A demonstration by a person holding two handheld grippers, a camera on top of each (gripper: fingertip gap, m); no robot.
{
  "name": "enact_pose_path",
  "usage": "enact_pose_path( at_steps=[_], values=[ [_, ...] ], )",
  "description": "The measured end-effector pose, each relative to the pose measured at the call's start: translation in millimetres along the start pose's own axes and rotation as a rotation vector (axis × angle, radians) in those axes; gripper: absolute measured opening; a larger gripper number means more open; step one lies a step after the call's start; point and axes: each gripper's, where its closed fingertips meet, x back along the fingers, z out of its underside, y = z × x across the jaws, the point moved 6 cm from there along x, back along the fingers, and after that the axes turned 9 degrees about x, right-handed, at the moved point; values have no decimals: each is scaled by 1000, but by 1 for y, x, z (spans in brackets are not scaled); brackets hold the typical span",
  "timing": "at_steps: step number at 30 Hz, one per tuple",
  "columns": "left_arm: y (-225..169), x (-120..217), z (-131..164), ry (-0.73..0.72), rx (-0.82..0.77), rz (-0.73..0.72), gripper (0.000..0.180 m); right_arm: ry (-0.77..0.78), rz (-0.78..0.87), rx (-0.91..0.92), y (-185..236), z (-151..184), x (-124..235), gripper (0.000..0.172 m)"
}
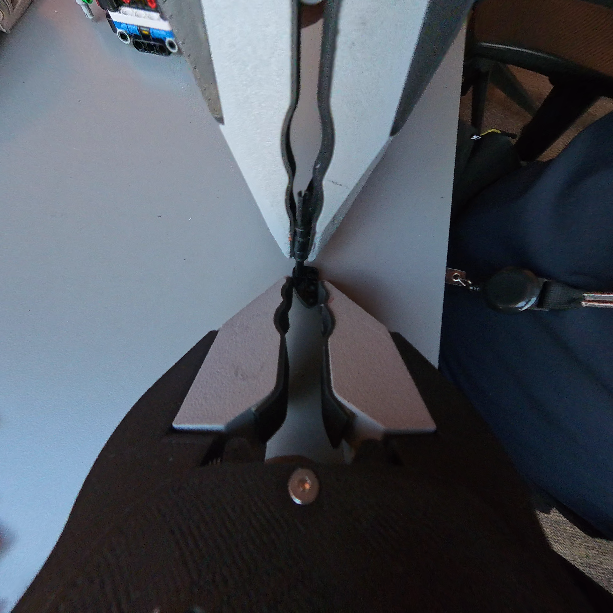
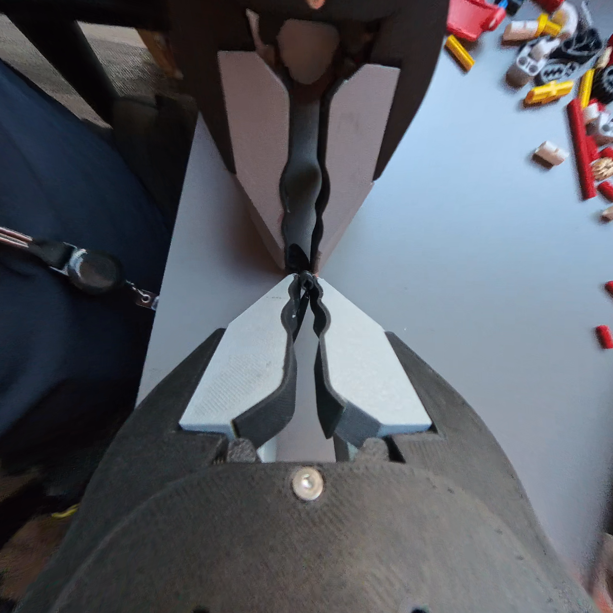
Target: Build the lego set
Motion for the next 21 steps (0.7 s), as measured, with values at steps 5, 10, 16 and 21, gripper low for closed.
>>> enact_pose_path(
  at_steps=[5,10,16,21],
  values=[
    [0,0,0,0,5,4,12,63,-21,61,-1,-7,-2,4],
    [-1,0,0,-4,4,-15,12,72,-68,-6,-4,-5,-1,4],
    [-4,22,-8,-163,-75,-115,14,65,-58,-17,-4,-4,0,4],
    [-13,39,-36,-355,-110,-101,3,94,-72,6,-5,-6,-1,4]
  ],
)
